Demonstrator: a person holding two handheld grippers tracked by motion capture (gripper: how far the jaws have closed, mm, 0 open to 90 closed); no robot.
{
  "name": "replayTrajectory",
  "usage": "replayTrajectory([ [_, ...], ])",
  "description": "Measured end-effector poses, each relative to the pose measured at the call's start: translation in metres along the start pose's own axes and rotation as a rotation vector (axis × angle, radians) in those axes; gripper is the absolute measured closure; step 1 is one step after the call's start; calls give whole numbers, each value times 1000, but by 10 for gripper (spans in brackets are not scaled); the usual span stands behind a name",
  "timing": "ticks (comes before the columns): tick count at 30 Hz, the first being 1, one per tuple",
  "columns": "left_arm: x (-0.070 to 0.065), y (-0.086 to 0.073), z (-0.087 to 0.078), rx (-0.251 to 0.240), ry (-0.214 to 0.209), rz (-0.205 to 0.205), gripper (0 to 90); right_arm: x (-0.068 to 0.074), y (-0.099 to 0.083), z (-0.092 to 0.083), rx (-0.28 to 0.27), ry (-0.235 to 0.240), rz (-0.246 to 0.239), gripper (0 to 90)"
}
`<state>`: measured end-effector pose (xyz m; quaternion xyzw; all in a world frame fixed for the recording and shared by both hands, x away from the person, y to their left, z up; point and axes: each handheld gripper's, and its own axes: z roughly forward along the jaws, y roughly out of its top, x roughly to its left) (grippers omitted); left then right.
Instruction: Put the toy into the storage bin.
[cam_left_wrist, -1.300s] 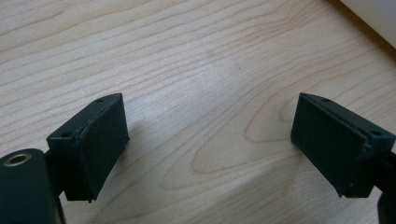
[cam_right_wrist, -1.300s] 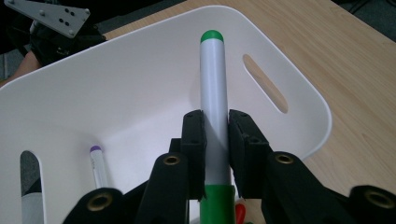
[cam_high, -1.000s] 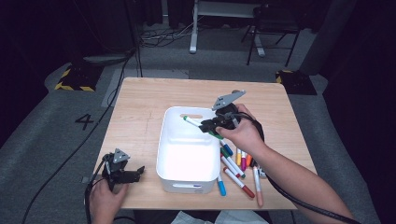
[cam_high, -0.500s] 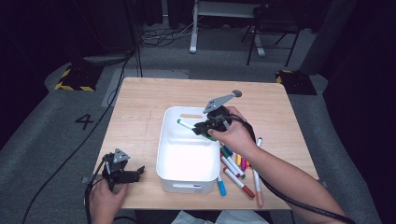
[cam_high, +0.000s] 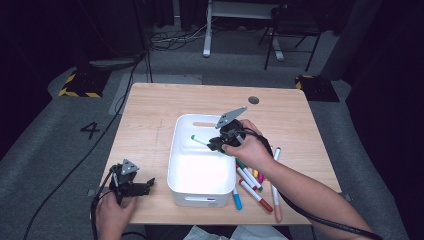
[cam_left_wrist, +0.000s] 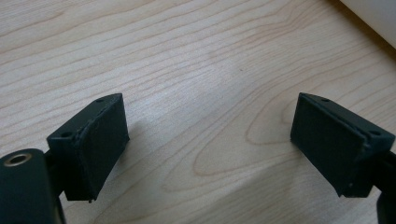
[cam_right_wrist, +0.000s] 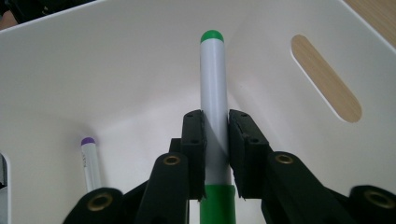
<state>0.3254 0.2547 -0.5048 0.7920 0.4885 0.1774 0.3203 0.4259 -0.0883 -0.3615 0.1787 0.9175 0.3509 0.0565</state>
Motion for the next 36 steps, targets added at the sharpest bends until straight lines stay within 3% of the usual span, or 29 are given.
replayTrajectory([
  [13, 0, 0, 0, 1, -1, 0, 115, 10, -3, 9, 70, 12, -11, 770],
  [23, 0, 0, 0, 1, -2, -1, 115, 21, 0, 15, 151, 15, -76, 769],
  [24, 0, 0, 0, 0, 0, 0, 115, 24, 0, 15, 174, 14, -55, 769],
  [26, 0, 0, 0, 0, 0, 1, 115, 26, -1, 17, 174, 18, -95, 769],
  [28, 0, 0, 0, 1, -2, -1, 115, 33, -1, 17, 212, 15, -58, 769],
  [29, 0, 0, 0, 0, 0, 1, 116, 33, -2, 19, 205, 24, -87, 769],
  [30, 0, 0, 0, 0, 0, 0, 116, 36, -2, 19, 228, 23, -60, 769],
  [34, 0, 0, 0, 0, 0, 0, 115, 42, -3, 20, 244, 38, -57, 766],
  [36, 0, 0, 0, 1, -2, -1, 115, 43, -3, 21, 262, 29, -60, 691],
])
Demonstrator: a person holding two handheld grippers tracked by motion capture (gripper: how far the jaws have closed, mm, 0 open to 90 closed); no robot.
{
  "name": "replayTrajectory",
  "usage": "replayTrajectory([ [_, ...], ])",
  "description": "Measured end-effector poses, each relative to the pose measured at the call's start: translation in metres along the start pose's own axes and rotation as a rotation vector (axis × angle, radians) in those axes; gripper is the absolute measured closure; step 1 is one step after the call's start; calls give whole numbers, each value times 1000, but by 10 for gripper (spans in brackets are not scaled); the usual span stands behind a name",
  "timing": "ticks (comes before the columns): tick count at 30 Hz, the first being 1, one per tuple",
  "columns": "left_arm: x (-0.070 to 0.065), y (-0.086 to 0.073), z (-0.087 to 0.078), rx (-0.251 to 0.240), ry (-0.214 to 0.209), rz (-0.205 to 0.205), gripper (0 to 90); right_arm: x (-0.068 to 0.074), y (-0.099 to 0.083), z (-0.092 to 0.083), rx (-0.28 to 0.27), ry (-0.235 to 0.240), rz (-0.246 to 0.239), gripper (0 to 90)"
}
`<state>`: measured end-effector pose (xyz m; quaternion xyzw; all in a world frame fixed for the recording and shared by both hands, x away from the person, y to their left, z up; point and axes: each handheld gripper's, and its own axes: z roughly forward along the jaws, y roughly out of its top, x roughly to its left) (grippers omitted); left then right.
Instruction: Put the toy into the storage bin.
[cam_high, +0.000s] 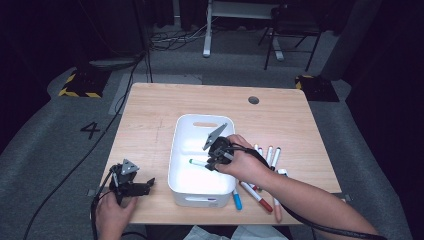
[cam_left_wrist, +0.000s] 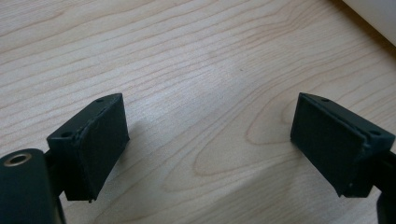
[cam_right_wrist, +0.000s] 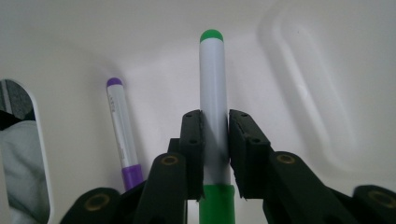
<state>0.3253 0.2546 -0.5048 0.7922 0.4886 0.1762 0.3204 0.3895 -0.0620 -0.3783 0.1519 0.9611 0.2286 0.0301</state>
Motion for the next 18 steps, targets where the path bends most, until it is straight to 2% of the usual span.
replayTrajectory([
  [2, 0, 0, 0, -1, 3, 2, 116, 1, 0, -2, -30, -5, 11, 579],
  [4, 0, 0, 0, -3, 5, 4, 117, 0, 0, -5, -58, -12, 6, 530],
  [5, 0, 0, 0, -3, 5, 4, 117, -3, 0, -7, -92, -13, -18, 518],
  [11, 0, 0, 0, -3, 5, 4, 117, -10, -3, -26, -169, -1, 25, 486],
  [18, 0, 0, 0, -3, -3, 3, 116, -24, -20, -52, -234, -22, 76, 495],
])
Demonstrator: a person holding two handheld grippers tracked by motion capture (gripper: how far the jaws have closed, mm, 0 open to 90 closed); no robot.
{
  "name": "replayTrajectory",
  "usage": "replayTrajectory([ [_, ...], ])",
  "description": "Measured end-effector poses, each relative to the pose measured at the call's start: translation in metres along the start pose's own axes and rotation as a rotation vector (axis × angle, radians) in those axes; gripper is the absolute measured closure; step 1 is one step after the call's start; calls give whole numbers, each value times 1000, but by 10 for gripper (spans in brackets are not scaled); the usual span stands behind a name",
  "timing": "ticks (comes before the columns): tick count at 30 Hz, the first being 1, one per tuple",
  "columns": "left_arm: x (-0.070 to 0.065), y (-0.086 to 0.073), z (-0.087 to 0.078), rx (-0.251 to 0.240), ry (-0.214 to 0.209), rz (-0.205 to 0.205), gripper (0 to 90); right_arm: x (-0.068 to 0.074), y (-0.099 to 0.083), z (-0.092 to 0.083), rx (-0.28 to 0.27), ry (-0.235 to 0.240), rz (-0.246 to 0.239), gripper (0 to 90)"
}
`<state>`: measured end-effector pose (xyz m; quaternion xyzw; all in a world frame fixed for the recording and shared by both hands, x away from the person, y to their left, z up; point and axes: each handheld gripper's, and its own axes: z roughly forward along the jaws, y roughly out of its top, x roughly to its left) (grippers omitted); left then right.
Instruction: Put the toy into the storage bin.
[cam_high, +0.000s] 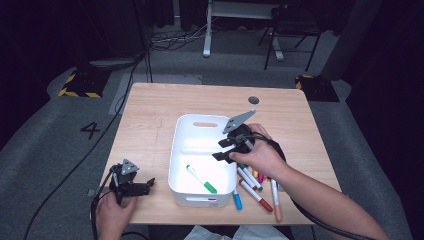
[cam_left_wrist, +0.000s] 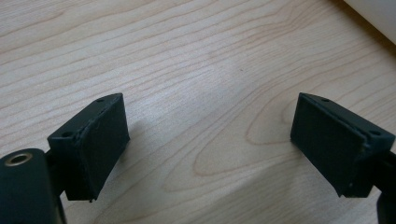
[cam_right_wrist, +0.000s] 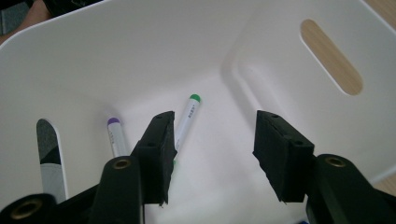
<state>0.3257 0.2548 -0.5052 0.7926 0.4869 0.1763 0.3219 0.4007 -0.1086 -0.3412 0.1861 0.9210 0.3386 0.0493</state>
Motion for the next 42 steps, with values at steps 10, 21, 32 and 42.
replayTrajectory([
  [10, 1, 1, 0, 4, 2, 3, 116, -33, -23, -38, -70, -52, 107, 527],
  [21, 1, 1, 0, 3, 2, 4, 116, -75, -42, -43, -95, -150, 187, 574],
  [32, 1, 1, 0, 6, 0, 5, 116, -108, -59, -10, -63, -161, 229, 586],
  [42, 1, 1, 0, 6, 0, 4, 116, -115, -71, 28, -4, -145, 242, 592],
])
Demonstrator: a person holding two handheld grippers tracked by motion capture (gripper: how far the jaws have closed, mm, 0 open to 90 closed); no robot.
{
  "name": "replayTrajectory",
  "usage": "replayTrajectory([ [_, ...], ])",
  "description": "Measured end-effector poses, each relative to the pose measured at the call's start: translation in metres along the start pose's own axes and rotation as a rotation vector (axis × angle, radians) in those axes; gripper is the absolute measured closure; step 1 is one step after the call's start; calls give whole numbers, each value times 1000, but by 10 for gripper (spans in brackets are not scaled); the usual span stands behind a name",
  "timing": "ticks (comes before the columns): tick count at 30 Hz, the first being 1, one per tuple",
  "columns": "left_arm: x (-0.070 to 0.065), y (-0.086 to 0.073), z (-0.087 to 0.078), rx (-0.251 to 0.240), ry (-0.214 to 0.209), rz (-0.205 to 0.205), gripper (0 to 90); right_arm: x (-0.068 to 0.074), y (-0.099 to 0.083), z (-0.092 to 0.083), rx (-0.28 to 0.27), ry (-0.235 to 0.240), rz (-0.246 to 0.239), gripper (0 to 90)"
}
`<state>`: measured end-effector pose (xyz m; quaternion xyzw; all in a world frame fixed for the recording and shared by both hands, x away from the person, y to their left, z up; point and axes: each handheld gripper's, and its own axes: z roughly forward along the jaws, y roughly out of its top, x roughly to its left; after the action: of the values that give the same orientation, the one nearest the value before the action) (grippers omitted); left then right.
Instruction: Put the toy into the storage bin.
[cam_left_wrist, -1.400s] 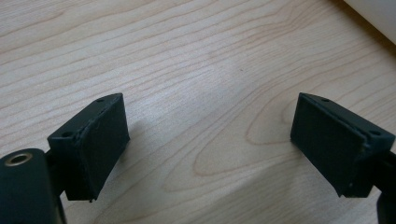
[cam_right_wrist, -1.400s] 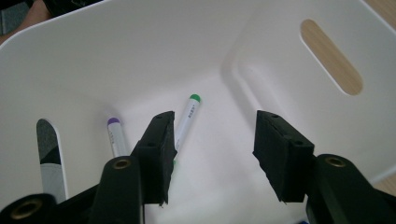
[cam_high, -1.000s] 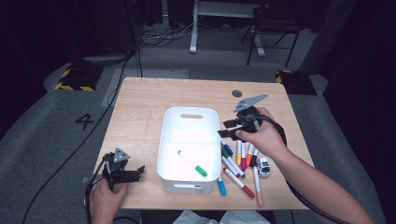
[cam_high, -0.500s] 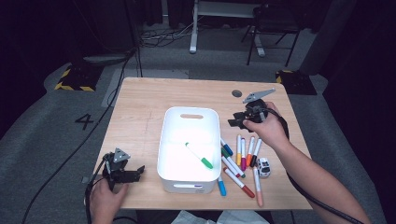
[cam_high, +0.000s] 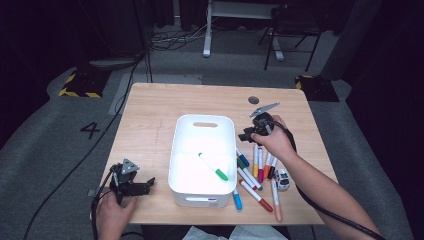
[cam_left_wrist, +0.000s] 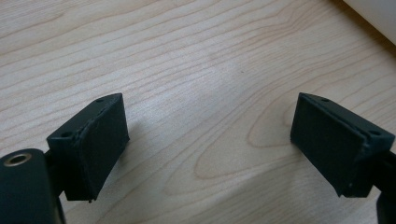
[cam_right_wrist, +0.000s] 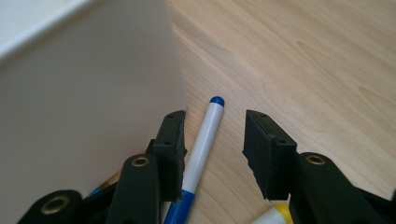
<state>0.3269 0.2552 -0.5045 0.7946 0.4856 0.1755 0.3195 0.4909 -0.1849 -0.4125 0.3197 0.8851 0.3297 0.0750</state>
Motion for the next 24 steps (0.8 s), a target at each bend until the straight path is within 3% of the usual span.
replayTrajectory([
  [13, 0, 0, 0, 0, 0, 0, 116, 4, -17, 41, 94, -2, -36, 613],
  [19, 0, 0, 0, 0, 0, 0, 116, 8, -18, 54, 144, 4, -10, 657],
  [24, 0, 0, 0, 0, 0, 0, 116, 8, -20, 62, 152, -5, 12, 709],
])
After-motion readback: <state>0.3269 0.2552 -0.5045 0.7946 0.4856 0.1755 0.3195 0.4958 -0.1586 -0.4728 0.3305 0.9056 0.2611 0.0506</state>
